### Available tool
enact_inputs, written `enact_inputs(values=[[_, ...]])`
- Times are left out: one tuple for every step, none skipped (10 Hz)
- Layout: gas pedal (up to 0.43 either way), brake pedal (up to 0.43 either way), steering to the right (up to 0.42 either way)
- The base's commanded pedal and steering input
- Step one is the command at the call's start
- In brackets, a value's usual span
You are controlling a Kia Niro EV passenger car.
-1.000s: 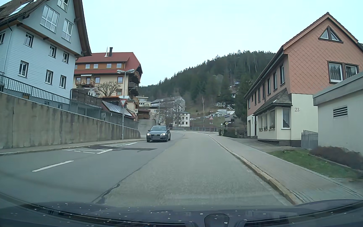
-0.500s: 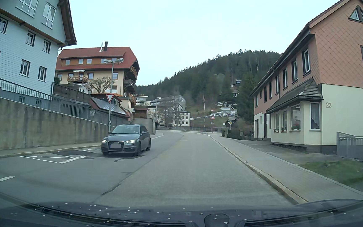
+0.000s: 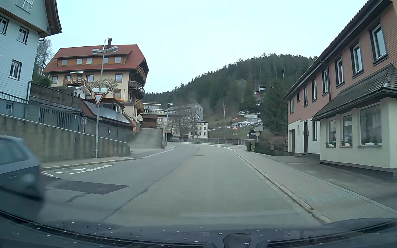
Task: Follow the waypoints while adhering to traffic rules and regulations
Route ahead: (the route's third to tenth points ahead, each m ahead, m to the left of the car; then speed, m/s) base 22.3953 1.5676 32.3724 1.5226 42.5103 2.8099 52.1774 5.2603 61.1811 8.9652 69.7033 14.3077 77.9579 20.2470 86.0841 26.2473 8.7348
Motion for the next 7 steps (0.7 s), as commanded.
enact_inputs(values=[[0.220,0.000,-0.002],[0.220,0.000,-0.002],[0.209,0.000,-0.002],[0.189,0.000,-0.002],[0.177,0.000,-0.001],[0.157,0.000,-0.001],[0.157,0.000,-0.001]])
